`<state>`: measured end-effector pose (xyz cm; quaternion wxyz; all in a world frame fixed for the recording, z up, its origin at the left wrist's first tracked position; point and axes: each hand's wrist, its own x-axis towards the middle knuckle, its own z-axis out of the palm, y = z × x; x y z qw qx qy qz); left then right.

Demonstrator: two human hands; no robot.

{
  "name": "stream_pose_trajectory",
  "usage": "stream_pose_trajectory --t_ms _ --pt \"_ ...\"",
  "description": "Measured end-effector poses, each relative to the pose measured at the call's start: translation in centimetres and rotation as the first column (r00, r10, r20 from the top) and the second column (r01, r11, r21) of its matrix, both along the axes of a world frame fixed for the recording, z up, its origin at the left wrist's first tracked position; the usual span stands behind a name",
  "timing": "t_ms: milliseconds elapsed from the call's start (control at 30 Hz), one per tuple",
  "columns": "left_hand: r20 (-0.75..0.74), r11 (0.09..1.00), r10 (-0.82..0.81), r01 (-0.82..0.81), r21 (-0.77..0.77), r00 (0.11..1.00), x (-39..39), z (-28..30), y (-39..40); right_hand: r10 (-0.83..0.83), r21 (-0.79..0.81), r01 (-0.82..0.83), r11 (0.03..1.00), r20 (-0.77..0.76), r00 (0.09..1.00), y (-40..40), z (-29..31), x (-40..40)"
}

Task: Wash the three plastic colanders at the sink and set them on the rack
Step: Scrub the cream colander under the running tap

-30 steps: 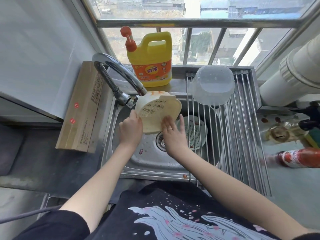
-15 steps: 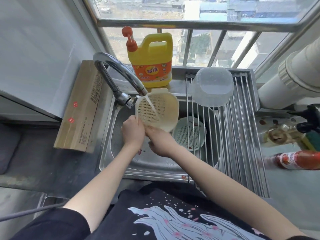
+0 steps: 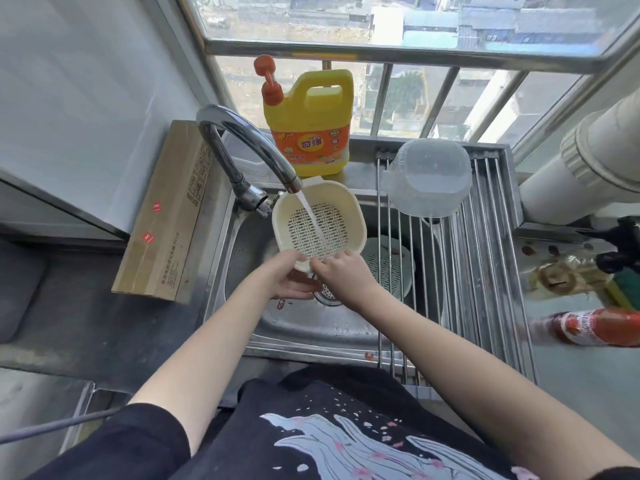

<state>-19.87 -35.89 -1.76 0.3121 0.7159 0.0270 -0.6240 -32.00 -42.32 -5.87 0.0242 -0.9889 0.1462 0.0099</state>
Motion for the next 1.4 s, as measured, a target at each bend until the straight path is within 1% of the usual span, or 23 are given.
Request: stream_pose_trajectory --t_ms 33,100,167,200,300,367,433,500,533,633,667,733,767,800,833,900,1000,1067,1167,1233,1267,1333,1400 --pt "-0.045 1.000 0.004 -0.004 -0.004 0.999 0.1 -0.1 0.0 0.001 0.019 -0.002 1.000 0.018 1.000 0.1 0.0 0.1" --pt "-0.052 1.000 -0.001 0.002 0.010 0.999 0.3 -0.2 -0.1 0.012 0.044 -0.013 0.999 0.027 1.000 0.1 0.5 0.4" --pt "-0.015 0.999 0.024 -0.023 0.032 1.000 0.4 -0.1 0.0 0.008 0.088 0.006 0.996 -0.153 0.988 -0.7 0.8 0.5" --pt "0.008 0.997 0.068 -0.068 0.038 0.998 0.5 -0.2 0.1 0.003 0.061 0.015 0.998 -0.279 0.960 -1.4 0.6 0.4" --pt "0.049 0.987 0.152 -0.154 0.037 0.987 1.0 -0.8 0.2 0.046 -0.119 -0.103 0.987 -0.412 0.910 -2.9 -0.4 -0.3" --pt "0.075 0.990 0.132 -0.136 0.047 0.988 1.2 -0.9 0.2 -0.017 -0.255 -0.112 0.960 -0.455 0.890 -3.6 -0.6 -0.2" --pt "0.087 0.993 0.081 -0.088 0.077 0.993 1.2 -0.6 0.4 -0.124 -0.408 -0.126 0.904 -0.533 0.837 -4.4 0.7 0.3" --pt "0.058 0.995 0.072 -0.076 0.069 0.996 1.1 -0.5 0.7 -0.158 -0.485 -0.186 0.855 -0.584 0.796 -5.2 1.5 0.6" --pt "0.059 0.994 0.091 -0.094 0.048 0.994 1.1 -0.6 0.7 -0.157 -0.492 -0.187 0.850 -0.576 0.803 -5.6 1.7 0.6" --pt "0.135 0.991 0.132 -0.132 -0.009 0.982 1.3 -0.7 0.1 -0.115 -0.405 -0.149 0.902 -0.559 0.821 -4.6 1.7 0.7" --pt "0.172 0.991 0.136 -0.135 -0.017 0.976 1.4 -0.6 -0.2 -0.067 -0.317 -0.133 0.939 -0.547 0.834 -3.6 1.1 0.7" --pt "0.211 0.992 0.122 -0.124 -0.005 0.970 1.4 -0.4 -0.6 0.037 -0.036 -0.064 0.997 -0.507 0.861 -1.7 -0.2 0.2" --pt "0.212 0.994 0.100 -0.106 0.018 0.972 1.3 -0.4 -0.6 0.064 0.084 -0.026 0.996 -0.487 0.871 -1.3 -0.2 -0.3" --pt "0.201 0.995 0.081 -0.090 0.037 0.976 1.2 -0.5 -0.5 0.082 0.141 -0.019 0.990 -0.456 0.886 -1.4 -0.2 -0.8" --pt "0.183 0.996 0.076 -0.085 0.042 0.980 1.0 -0.7 -0.3 0.084 0.125 -0.035 0.992 -0.415 0.906 -1.8 0.1 -1.2" --pt "0.190 0.997 0.049 -0.059 0.047 0.981 0.6 -0.9 0.1 0.040 -0.080 -0.075 0.994 -0.374 0.926 -3.1 0.7 -1.6" --pt "0.280 1.000 -0.019 0.012 0.027 0.960 0.5 -1.5 0.4 -0.172 -0.410 -0.047 0.911 -0.481 0.860 -4.6 1.5 -1.3" --pt "0.285 0.997 0.046 -0.026 -0.074 0.957 0.5 -1.7 0.3 -0.222 -0.469 -0.026 0.883 -0.466 0.857 -4.4 1.2 -0.6" --pt "0.281 0.974 0.166 -0.112 -0.199 0.945 0.5 -1.6 -0.6 -0.187 -0.341 0.019 0.940 -0.468 0.864 -2.1 0.7 0.6" --pt "0.294 0.969 0.183 -0.121 -0.215 0.938 0.5 -1.9 -1.0 -0.183 -0.148 0.131 0.980 -0.422 0.888 -0.4 0.2 0.7" --pt "0.293 0.968 0.188 -0.126 -0.219 0.937 0.5 -2.0 -1.1 -0.192 -0.030 0.195 0.980 -0.370 0.909 0.0 -0.1 0.7" --pt "0.227 0.953 0.234 -0.177 -0.246 0.945 0.2 -2.1 -1.0 -0.186 0.158 0.223 0.962 -0.218 0.958 0.1 -0.9 0.4" --pt "0.133 0.930 0.276 -0.229 -0.289 0.952 -0.3 -2.0 -1.0 -0.152 0.227 0.169 0.959 -0.088 0.984 -0.2 -1.1 -0.1"
